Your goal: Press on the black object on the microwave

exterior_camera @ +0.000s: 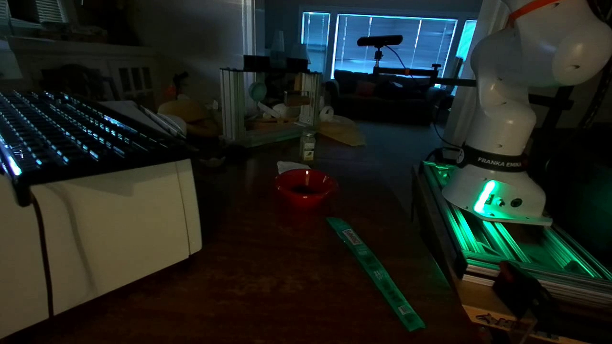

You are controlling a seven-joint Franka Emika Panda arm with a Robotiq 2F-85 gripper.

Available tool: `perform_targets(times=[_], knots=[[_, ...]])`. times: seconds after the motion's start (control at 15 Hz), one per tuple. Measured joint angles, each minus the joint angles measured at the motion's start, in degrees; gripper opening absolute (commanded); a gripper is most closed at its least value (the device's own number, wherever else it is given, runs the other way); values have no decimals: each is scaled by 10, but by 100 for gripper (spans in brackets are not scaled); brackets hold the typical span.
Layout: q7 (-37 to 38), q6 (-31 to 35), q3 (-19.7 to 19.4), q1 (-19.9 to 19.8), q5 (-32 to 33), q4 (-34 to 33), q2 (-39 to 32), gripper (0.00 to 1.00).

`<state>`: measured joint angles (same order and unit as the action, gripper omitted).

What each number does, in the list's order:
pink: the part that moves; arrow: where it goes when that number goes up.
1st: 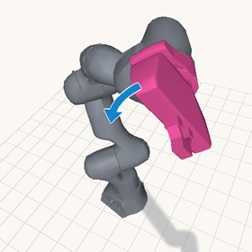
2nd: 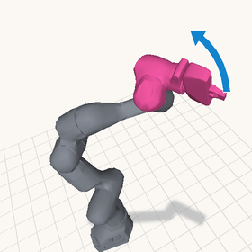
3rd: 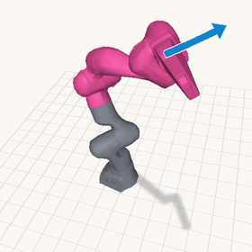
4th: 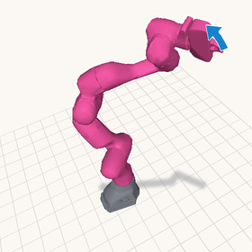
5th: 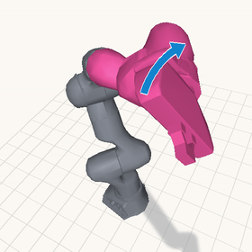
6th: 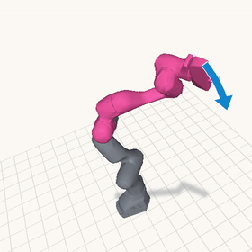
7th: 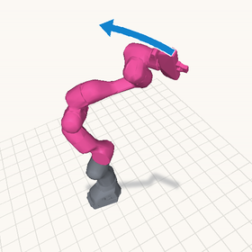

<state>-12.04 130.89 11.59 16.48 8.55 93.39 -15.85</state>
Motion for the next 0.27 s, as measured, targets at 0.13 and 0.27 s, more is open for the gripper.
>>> perform_targets(times=[0.13, 0.27], knots=[[0, -11, 1, 0, 0, 0, 3, 100], [0, -11, 1, 0, 0, -1, 3, 100]])
